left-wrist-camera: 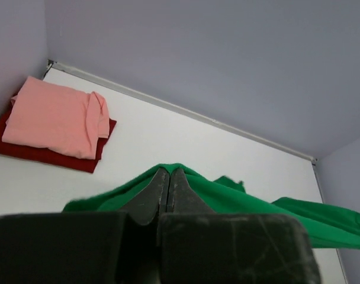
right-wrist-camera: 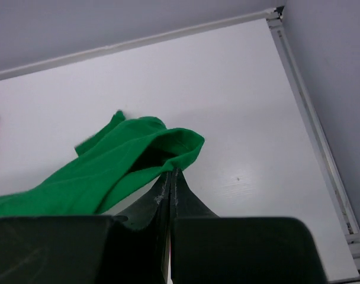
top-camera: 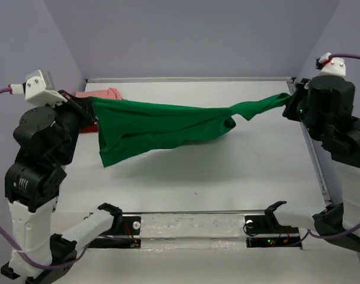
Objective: Fold and stack the t-shirts
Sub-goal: Flatten the tshirt out
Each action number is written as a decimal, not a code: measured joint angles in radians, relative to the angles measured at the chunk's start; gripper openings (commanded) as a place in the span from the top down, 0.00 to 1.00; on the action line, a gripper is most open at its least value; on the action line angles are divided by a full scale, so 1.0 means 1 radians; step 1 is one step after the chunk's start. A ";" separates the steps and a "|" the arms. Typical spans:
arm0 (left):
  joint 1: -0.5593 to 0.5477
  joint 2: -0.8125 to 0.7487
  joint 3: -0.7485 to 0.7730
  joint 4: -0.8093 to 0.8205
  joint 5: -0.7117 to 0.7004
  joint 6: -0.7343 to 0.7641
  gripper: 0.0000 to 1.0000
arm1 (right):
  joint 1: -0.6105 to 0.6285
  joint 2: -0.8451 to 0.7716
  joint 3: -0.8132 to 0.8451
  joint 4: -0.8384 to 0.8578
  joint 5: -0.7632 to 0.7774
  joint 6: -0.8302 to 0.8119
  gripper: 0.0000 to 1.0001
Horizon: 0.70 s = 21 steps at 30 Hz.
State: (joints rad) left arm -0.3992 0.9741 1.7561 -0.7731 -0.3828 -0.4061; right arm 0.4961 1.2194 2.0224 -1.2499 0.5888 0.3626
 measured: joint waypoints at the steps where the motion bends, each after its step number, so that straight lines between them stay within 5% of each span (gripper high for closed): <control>1: 0.000 -0.026 0.001 -0.016 0.002 0.000 1.00 | 0.000 -0.016 0.018 -0.014 0.005 0.000 1.00; 9: -0.001 -0.018 0.027 -0.055 0.074 0.011 1.00 | 0.000 -0.089 0.129 -0.084 0.049 -0.014 1.00; 21: -0.034 0.227 0.099 -0.077 0.159 0.039 1.00 | 0.000 0.090 0.081 -0.066 0.071 -0.108 1.00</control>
State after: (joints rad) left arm -0.4335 1.2011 1.8549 -0.8501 -0.2234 -0.3668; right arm 0.4961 1.3090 2.1036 -1.3159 0.6598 0.2546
